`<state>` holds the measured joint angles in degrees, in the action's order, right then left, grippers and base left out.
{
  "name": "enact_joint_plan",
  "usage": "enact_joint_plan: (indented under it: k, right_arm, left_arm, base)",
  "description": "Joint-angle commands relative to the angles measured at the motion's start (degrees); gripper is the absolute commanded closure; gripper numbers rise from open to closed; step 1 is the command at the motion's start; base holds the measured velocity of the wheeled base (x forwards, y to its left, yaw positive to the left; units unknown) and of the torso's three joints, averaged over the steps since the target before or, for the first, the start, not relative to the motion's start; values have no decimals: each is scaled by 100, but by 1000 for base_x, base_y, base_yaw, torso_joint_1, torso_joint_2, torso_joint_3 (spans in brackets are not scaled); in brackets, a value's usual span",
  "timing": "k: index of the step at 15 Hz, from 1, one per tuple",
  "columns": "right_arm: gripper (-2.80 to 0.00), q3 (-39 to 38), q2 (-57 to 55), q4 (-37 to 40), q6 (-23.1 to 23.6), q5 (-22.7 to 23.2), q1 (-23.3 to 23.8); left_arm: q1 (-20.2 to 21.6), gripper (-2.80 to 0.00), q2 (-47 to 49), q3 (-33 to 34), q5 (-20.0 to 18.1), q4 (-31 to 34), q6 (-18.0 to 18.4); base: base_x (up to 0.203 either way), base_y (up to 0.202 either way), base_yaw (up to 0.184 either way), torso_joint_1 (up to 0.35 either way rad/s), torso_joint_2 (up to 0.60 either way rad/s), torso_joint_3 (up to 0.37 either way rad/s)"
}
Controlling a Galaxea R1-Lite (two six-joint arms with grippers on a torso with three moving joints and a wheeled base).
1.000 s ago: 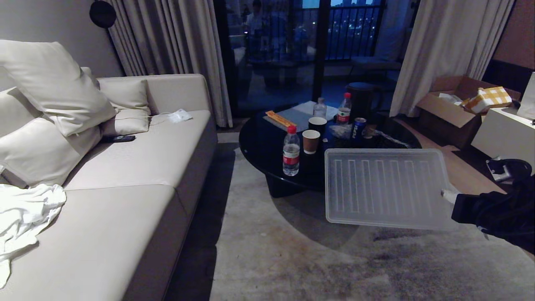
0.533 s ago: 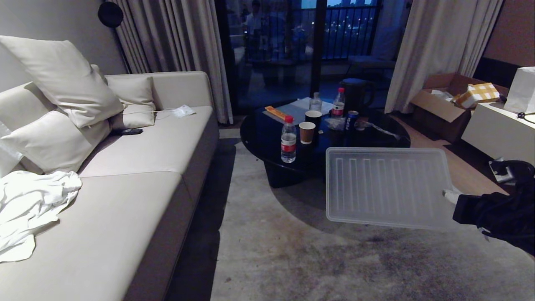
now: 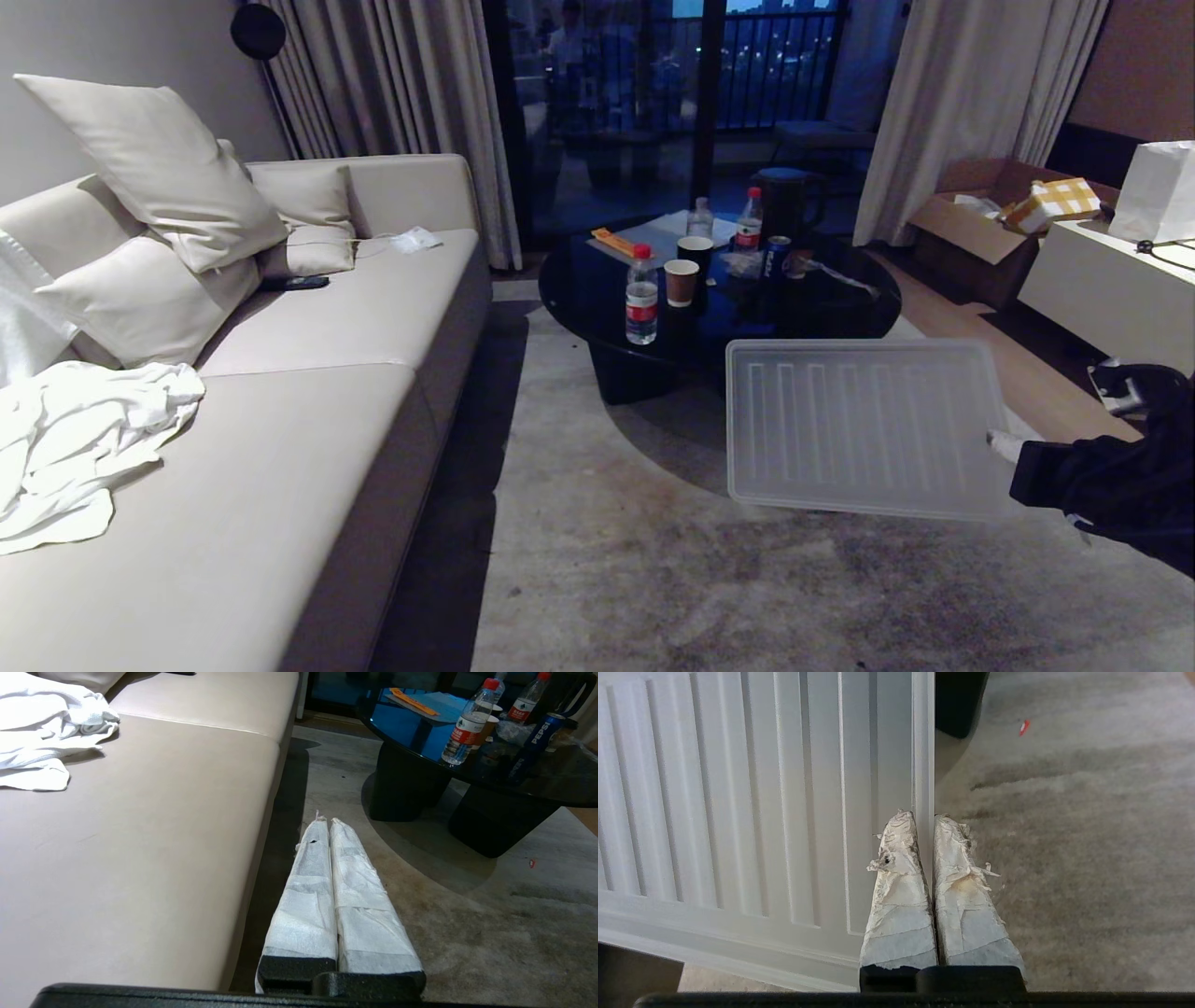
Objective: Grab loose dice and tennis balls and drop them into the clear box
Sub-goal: Close the lid
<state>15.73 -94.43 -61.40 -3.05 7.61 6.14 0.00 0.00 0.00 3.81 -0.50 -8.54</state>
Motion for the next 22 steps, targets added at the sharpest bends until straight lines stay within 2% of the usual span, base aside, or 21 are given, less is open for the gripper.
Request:
enact_joint_plan:
  k: [1,7,16,22]
  right_arm:
    - [0,-8,3,-39,-3,4,1]
    - [0,-35,-5,-117,6,-5,1]
    - [0,-87,21,-135,6,-17,1]
    - [0,-333,3,-126,-12,-31,5]
  left_arm:
    - [0,0,9,0,5,-3,-7]
    - [0,0,7,0,5,-3,-7]
    - [0,0,9,0,5,-3,-7]
    - [0,0,7,0,5,-3,-7]
  base:
    - [0,0,0,0,0,0]
    - [1,1,-15,0,0,0]
    - [1,10,-155,2,3,2]
    - [1,0,-10,0,0,1]
